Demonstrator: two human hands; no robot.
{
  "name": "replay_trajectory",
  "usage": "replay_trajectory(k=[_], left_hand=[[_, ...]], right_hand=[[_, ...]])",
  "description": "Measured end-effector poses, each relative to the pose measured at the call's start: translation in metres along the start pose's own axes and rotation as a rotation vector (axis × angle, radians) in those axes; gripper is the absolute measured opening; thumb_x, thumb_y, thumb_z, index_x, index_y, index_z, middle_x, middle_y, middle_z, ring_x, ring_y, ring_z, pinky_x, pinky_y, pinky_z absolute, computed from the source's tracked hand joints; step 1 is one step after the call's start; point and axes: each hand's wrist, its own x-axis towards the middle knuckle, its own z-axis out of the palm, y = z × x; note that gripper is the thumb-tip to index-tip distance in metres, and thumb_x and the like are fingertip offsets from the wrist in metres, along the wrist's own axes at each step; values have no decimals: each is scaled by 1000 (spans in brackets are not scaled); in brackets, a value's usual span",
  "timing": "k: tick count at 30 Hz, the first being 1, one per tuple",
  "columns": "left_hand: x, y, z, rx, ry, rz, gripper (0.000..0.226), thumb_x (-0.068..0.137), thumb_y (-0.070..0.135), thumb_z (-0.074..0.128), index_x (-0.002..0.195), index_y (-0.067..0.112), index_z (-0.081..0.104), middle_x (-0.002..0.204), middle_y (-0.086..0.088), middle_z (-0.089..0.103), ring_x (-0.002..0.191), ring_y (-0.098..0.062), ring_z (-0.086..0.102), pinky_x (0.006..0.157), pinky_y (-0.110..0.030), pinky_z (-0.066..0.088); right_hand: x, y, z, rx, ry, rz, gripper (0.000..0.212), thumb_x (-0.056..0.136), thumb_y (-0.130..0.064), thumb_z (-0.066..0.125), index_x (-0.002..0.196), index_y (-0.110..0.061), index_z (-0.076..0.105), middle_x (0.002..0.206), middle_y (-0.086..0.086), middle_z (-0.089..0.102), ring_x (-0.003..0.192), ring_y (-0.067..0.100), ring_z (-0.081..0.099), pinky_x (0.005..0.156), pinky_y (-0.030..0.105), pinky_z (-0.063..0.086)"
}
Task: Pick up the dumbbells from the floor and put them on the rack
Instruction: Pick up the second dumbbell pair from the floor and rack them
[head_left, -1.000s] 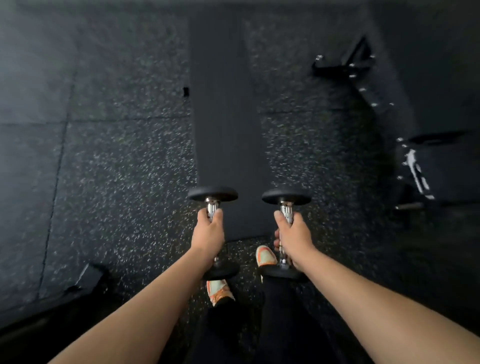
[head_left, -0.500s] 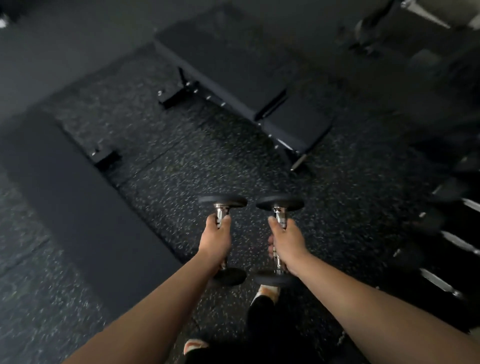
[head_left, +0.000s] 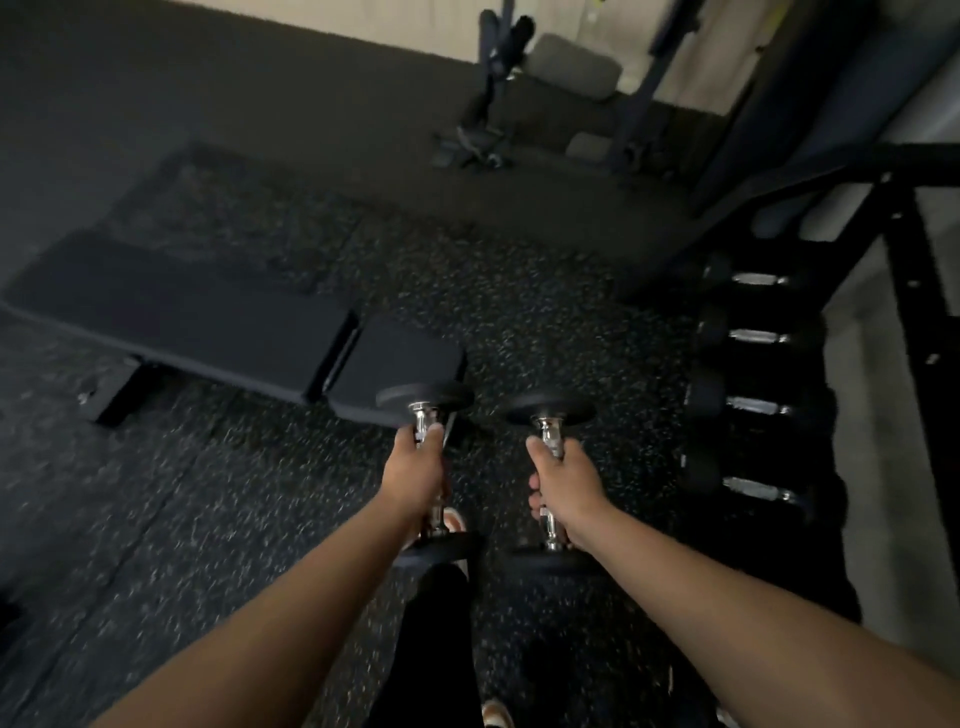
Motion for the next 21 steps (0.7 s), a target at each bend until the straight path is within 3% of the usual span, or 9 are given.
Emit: replay_trajectory(k=[2, 5, 8, 11, 14, 16, 18, 21], left_hand=[[38, 36, 24, 23, -73, 34, 44, 97, 50, 44, 130, 20, 47, 102, -10, 64, 82, -24, 61, 67, -36, 51], [90, 91, 62, 94, -179, 63, 39, 98, 50, 43, 125, 22, 48, 106, -10, 64, 88, -26, 62, 80, -46, 56], [125, 144, 99, 186, -236, 99, 36, 98, 50, 43, 120, 22, 48, 100, -7, 63, 89, -25, 61, 87, -47, 53], [158, 192, 140, 238, -319, 109, 46, 90, 57, 45, 122, 25, 49, 105, -11, 66, 96, -32, 64, 93, -56, 52], [202, 242, 196, 304, -387, 138, 59, 79, 65, 44, 123, 27, 51, 110, -13, 66, 104, -37, 64, 95, -57, 51], [223, 276, 236, 313, -416, 147, 55, 81, 64, 46, 121, 26, 51, 103, -12, 65, 94, -34, 64, 89, -54, 55], [240, 309, 275, 293, -443, 173, 40, 94, 52, 46, 119, 22, 50, 93, -11, 62, 79, -26, 60, 73, -46, 56], [264, 354, 337, 349, -434, 215, 31, 100, 43, 45, 118, 18, 49, 96, -11, 63, 80, -26, 61, 73, -45, 56]], right_hand=[[35, -27, -15, 46, 48, 4, 27, 98, -39, 55, 101, -12, 50, 71, 10, 54, 44, 18, 49, 43, 30, 44], [81, -70, -39, 115, 132, 12, 29, 98, -38, 55, 105, -10, 51, 70, 9, 52, 44, 17, 47, 42, 29, 42], [118, -109, -67, 154, 190, 5, 24, 98, -38, 55, 102, -15, 52, 70, 8, 52, 45, 17, 47, 44, 30, 43], [153, -145, -97, 226, 257, 9, 24, 98, -39, 55, 103, -16, 52, 70, 7, 53, 45, 16, 49, 43, 28, 43], [200, -178, -137, 300, 343, 15, 26, 97, -39, 56, 105, -14, 53, 72, 9, 55, 46, 17, 51, 42, 28, 45], [235, -196, -164, 338, 384, 18, 24, 97, -38, 57, 101, -14, 53, 72, 9, 56, 47, 17, 51, 43, 29, 45], [270, -211, -193, 363, 398, 9, 24, 97, -38, 57, 100, -14, 52, 72, 9, 55, 47, 18, 51, 44, 29, 45], [322, -236, -239, 424, 416, 11, 24, 97, -37, 57, 97, -14, 51, 70, 9, 54, 45, 18, 49, 43, 28, 42]])
